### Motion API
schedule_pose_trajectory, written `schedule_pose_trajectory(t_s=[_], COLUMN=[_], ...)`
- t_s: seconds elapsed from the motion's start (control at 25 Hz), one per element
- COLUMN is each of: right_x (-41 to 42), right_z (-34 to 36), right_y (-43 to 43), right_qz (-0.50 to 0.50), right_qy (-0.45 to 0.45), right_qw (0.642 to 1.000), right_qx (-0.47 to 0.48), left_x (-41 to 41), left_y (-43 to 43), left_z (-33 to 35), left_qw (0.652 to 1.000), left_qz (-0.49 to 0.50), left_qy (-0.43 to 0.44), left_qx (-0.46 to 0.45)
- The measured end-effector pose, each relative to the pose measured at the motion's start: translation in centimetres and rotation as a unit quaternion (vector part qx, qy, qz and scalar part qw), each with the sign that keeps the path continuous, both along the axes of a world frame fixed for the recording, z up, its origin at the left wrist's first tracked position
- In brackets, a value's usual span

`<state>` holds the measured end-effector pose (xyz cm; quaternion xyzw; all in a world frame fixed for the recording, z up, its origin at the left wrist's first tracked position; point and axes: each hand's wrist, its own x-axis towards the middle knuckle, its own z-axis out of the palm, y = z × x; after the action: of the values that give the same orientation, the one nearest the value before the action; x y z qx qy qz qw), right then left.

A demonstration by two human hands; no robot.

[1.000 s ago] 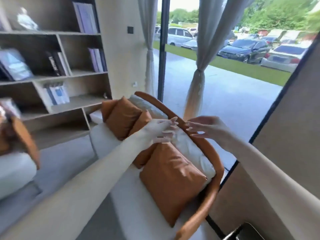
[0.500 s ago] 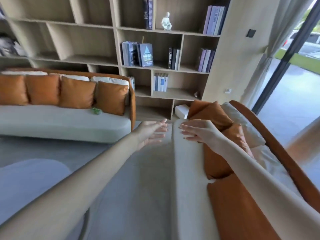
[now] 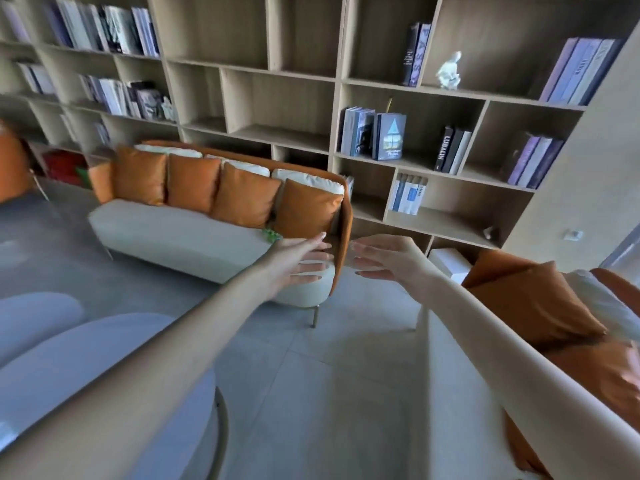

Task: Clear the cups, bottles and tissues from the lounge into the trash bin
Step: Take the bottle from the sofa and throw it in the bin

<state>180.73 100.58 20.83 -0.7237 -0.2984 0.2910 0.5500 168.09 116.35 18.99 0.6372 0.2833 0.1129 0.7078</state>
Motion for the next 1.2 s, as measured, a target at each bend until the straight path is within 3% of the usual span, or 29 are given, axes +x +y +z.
schedule_pose_trajectory(t_s=[0.24,0.48,0.6,0.8,1.2], right_x=[4.6,15.6,21.7,28.6,41.4], right_z=[-2.0,-5.7,-6.9,-8.2,-18.1], right_y=[12.7,26.2,32.8,45.1,71.0], right_qz=[0.055,0.142,0.15,0.132,0.14], right_qy=[0.025,0.04,0.046,0.092,0.134], right_qw=[0.998,0.983,0.977,0.979,0.967], right_qx=[-0.026,-0.107,-0.145,-0.129,-0.168], left_x=[2.4,12.1,17.3,23.1,34.6], left_y=[11.0,24.2,29.5,39.3,65.1], left_z=[-2.5,-5.2,-5.4,-7.1,-15.8], left_qw=[0.997,0.988,0.988,0.985,0.973], left_qz=[0.077,0.148,0.145,0.153,0.178], left_qy=[0.009,0.05,0.053,0.062,0.108], left_qx=[-0.013,-0.02,-0.033,-0.044,-0.096])
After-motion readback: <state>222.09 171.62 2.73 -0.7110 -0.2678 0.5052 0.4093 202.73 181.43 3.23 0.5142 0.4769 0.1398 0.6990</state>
